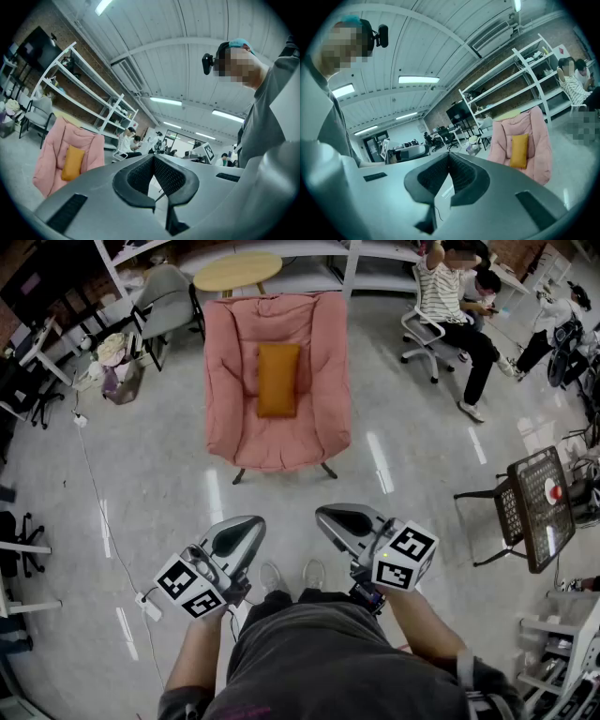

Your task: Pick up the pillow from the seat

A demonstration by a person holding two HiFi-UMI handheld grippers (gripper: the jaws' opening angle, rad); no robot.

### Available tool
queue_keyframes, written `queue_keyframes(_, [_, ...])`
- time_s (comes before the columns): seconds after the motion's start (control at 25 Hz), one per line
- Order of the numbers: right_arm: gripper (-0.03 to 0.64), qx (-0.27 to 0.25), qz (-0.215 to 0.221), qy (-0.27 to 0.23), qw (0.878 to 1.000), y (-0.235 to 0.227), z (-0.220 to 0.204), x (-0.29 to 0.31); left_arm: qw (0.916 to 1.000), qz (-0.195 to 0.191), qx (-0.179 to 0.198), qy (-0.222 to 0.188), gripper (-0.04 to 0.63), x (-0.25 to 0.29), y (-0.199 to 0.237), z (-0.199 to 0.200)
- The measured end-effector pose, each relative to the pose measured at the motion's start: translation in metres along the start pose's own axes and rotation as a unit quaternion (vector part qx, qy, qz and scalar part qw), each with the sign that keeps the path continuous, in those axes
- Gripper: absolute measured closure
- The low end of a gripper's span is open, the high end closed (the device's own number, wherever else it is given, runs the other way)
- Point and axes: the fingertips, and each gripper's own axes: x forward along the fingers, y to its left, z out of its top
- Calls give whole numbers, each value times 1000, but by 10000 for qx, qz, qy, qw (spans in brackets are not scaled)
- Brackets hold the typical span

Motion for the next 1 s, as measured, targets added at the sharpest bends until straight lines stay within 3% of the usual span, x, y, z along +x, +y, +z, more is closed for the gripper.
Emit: queue_keyframes(1.0, [601, 205, 109, -30, 9997, -24, 0, -29, 9998, 194, 66, -13, 585, 25, -15, -7])
